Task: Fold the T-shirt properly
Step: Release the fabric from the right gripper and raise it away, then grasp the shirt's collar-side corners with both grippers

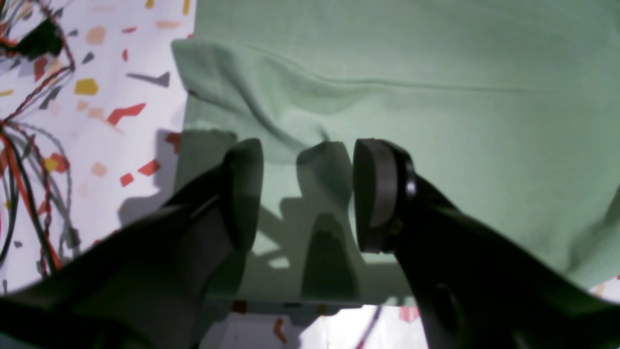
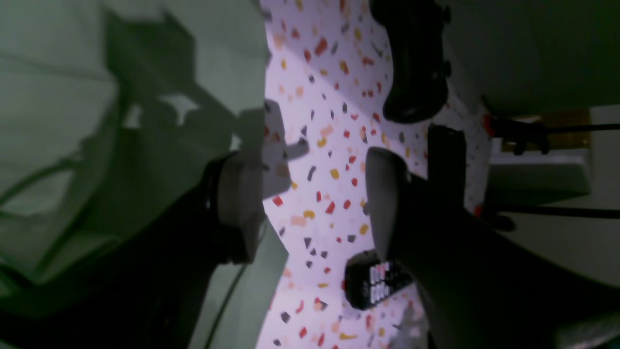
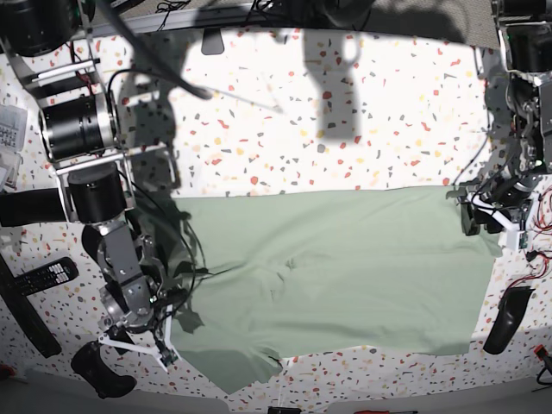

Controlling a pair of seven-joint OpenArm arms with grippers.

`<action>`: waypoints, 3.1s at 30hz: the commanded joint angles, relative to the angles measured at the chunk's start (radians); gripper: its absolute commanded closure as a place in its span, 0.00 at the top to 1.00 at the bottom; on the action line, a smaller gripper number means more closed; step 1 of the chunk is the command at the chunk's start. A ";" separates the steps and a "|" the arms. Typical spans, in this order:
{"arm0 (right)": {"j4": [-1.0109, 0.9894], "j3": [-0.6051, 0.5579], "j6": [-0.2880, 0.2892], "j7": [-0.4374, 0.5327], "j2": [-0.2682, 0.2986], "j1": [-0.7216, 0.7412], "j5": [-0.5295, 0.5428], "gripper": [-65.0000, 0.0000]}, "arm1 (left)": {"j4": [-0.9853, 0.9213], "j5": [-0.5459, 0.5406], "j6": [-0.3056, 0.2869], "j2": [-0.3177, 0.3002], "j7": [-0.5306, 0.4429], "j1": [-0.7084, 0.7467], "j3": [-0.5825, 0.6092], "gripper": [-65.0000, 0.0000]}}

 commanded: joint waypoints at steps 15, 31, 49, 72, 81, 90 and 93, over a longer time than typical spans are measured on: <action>0.572 -0.001 0.561 -0.332 0.162 -0.104 0.620 0.50 | 0.084 0.399 -0.365 -0.077 -0.256 -0.013 -0.005 0.42; 0.821 -0.001 0.561 -0.125 0.373 -0.522 0.381 0.50 | 0.161 0.954 -0.162 -0.305 -0.539 0.172 0.279 0.42; 0.821 -0.001 0.561 0.049 0.362 -0.605 0.219 0.50 | 0.082 0.985 -0.013 -0.299 -0.464 0.164 0.343 0.22; 0.819 -0.002 0.561 0.037 0.263 -0.618 0.225 0.50 | 0.015 1.119 0.031 -0.172 -0.443 0.117 0.343 0.00; 0.819 -0.002 0.557 0.056 0.274 -0.618 0.084 0.50 | 0.015 1.116 0.031 -0.172 -0.430 0.117 0.343 0.00; 0.703 -0.002 0.487 0.156 0.318 -0.592 -0.004 0.50 | 0.015 1.117 0.031 -0.172 -0.430 0.117 0.343 0.00; 0.660 -0.002 0.472 0.223 0.318 -0.585 -0.082 0.42 | 0.015 1.116 0.039 -0.172 -0.424 0.115 0.343 0.00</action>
